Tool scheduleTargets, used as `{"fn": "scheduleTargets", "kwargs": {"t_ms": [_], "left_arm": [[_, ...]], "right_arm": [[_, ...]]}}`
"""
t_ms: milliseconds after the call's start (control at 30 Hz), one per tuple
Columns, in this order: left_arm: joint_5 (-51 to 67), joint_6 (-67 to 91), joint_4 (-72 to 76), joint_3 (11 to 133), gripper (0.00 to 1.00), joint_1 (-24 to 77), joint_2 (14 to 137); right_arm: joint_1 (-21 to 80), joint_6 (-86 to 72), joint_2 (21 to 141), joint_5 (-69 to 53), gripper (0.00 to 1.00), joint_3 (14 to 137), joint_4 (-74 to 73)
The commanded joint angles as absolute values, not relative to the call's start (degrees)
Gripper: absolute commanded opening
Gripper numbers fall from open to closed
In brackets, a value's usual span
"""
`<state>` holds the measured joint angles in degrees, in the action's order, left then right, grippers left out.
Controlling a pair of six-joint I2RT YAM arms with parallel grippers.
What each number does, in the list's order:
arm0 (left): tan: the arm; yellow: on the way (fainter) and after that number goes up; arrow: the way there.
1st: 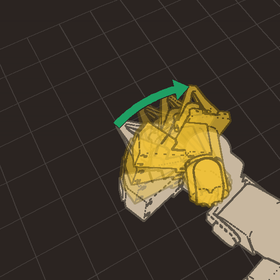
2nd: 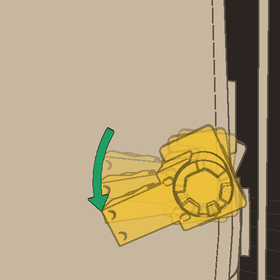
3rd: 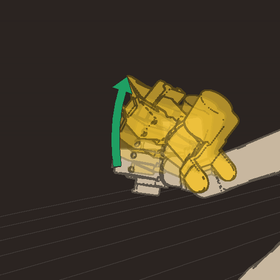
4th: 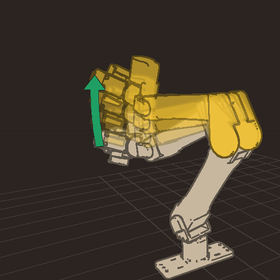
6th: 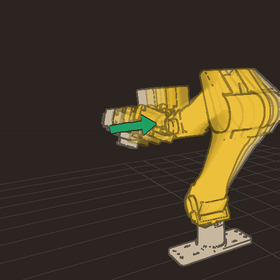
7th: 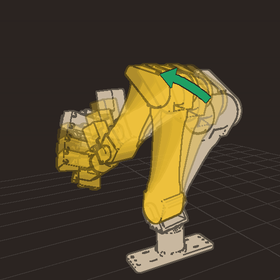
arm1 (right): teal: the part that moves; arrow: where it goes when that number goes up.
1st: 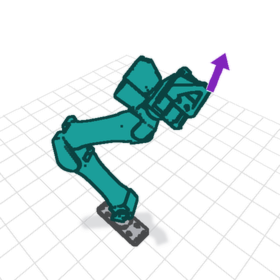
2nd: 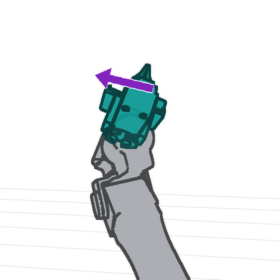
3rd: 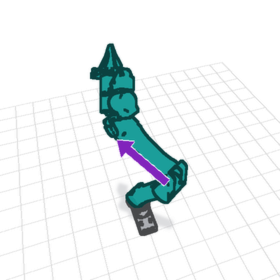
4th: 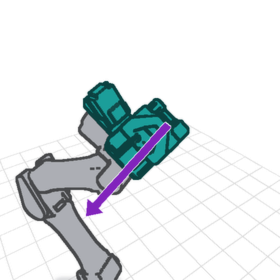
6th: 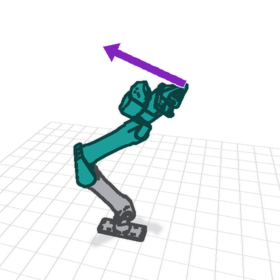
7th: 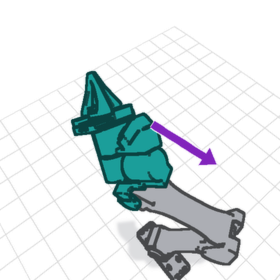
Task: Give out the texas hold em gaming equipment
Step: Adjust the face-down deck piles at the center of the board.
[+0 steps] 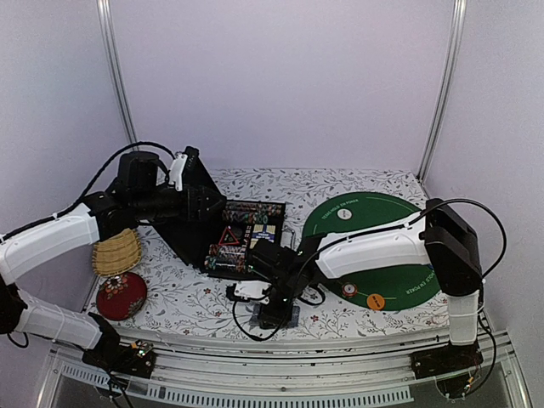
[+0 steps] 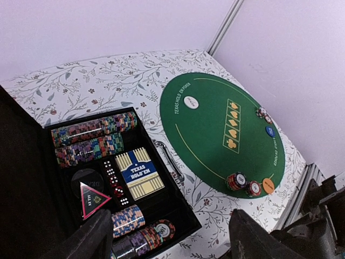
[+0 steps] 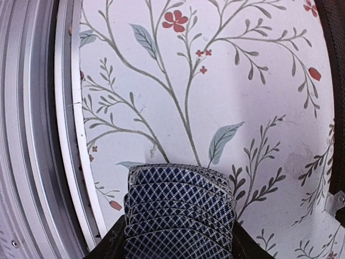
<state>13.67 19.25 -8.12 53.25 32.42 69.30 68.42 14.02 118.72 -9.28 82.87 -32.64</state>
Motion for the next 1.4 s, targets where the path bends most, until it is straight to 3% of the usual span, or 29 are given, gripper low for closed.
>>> {"fn": "scheduleTargets", "kwargs": {"t_ms": [0, 133, 167, 200, 500, 733, 900, 1033, 1100, 1233, 1367], "left_arm": [[14.1, 17.2, -9.2, 52.3, 0.76, 31.4, 67.7], [14.8, 15.6, -9.3, 52.7, 0.77, 31.3, 67.7], [15.0, 15.1, -9.2, 52.9, 0.77, 31.3, 67.7], [15.3, 14.7, -9.2, 53.0, 0.77, 31.3, 67.7], [17.1, 10.0, -8.6, 53.8, 0.78, 31.5, 66.9], [16.8, 4.3, -9.7, 55.9, 0.83, 34.7, 67.7], [12.4, -8.4, -17.1, 59.2, 0.85, 47.1, 71.4], [10.1, -19.3, -23.7, 60.4, 0.97, 61.6, 78.3], [6.7, -20.8, -28.8, 62.8, 0.98, 65.8, 84.2], [6.1, -20.8, -35.2, 64.5, 0.98, 68.3, 91.0], [5.1, -17.9, -33.2, 61.0, 0.96, 67.6, 88.2]], "right_arm": [[69.1, 23.0, 124.8, -4.3, 0.46, 83.8, -35.4], [69.4, 23.6, 123.0, -3.7, 0.75, 84.4, -34.5], [69.5, 23.7, 122.4, -3.9, 0.92, 84.4, -34.1], [69.7, 23.7, 121.8, -3.8, 1.00, 84.5, -33.7], [70.7, 21.8, 112.1, -8.8, 0.99, 85.1, -28.4], [69.5, 20.1, 92.2, -9.1, 0.99, 71.8, -11.7], [59.6, 3.2, 80.1, -6.8, 0.99, 62.6, -9.7], [50.9, -14.1, 73.9, -11.0, 0.99, 57.4, -14.0], [50.0, -18.2, 73.6, -11.5, 0.99, 56.3, -18.0], [50.5, -25.4, 75.3, -18.8, 0.83, 54.0, -23.5], [55.0, -31.2, 77.5, -14.8, 0.59, 49.6, -27.6]]}}
